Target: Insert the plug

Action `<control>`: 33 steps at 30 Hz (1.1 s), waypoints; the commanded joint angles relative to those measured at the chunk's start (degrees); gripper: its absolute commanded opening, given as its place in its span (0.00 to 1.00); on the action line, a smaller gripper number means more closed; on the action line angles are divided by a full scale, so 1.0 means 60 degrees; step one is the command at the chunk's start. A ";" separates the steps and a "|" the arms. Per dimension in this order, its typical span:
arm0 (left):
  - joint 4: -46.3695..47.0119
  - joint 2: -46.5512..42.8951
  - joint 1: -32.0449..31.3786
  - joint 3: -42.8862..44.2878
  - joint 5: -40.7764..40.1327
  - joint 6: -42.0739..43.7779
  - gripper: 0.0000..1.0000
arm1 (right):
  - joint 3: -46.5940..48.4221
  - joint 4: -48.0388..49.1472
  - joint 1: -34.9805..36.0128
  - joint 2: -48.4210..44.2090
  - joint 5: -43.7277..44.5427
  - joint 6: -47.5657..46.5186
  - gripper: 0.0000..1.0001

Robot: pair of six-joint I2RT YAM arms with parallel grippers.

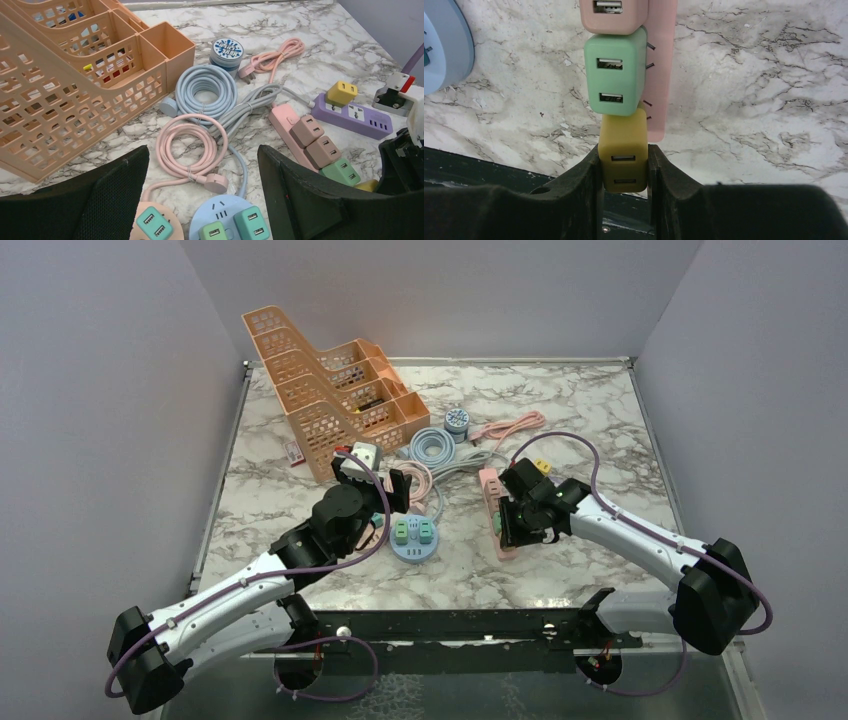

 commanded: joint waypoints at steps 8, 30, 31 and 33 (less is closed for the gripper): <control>0.0069 -0.0228 0.0017 -0.0049 -0.0207 -0.0050 0.82 | -0.0194 0.0164 0.0050 0.0116 0.0606 0.0426 0.01; -0.2433 -0.0989 0.0025 0.2270 -0.0166 0.1543 0.99 | -0.0457 0.0529 0.0222 0.2206 0.1224 0.0802 0.01; -0.2425 -0.1006 0.0024 0.2296 -0.0265 0.1546 0.99 | -0.0471 0.0542 0.0257 0.2376 0.1302 0.0887 0.01; -0.2369 -0.1074 0.0025 0.2317 -0.0478 0.1545 0.99 | -0.0503 0.0594 0.0339 0.2732 0.1416 0.1006 0.01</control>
